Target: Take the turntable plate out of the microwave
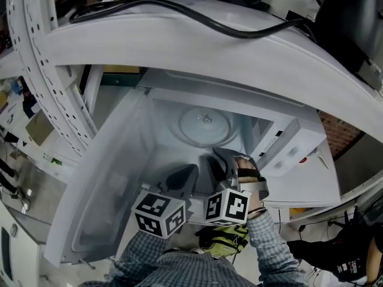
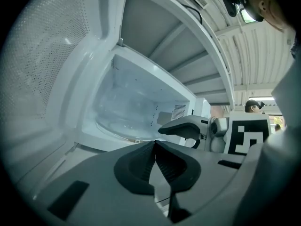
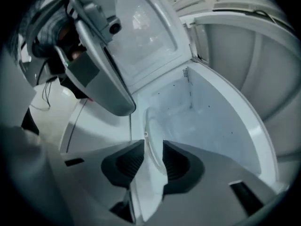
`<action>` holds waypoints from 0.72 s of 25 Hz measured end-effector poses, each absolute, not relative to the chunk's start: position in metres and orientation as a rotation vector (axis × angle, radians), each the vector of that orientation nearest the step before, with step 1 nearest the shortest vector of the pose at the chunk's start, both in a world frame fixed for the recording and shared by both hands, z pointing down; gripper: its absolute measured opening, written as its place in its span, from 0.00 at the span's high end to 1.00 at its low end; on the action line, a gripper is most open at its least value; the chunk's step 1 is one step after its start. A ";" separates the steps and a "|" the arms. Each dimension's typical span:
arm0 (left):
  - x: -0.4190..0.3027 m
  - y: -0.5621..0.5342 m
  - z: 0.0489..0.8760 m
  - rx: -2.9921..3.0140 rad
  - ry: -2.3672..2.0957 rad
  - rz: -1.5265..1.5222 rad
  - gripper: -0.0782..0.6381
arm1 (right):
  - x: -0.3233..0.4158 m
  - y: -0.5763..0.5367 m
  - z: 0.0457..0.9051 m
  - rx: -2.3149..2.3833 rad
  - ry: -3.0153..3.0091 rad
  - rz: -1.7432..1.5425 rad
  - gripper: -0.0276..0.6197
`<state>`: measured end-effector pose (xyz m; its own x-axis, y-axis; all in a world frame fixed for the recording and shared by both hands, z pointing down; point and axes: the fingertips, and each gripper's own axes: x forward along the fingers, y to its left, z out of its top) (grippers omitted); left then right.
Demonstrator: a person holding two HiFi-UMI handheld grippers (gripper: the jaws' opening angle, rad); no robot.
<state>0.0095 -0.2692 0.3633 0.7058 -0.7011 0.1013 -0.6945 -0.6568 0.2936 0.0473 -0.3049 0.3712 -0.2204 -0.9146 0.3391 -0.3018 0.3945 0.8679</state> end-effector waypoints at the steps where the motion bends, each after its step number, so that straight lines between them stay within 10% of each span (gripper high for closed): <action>1: 0.009 -0.270 0.363 2.599 -1.098 -0.038 0.88 | 0.049 -0.309 0.371 1.048 -1.674 -0.881 0.79; 18: 0.004 -0.273 0.364 2.554 -1.097 -0.084 0.88 | 0.060 -0.339 0.389 0.775 -1.419 -0.956 0.89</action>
<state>0.0040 -0.2727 0.3643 0.6970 -0.7119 0.0857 -0.6907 -0.6345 0.3470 0.0600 -0.3387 0.3887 -0.0808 -0.8913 0.4462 0.0788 0.4405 0.8943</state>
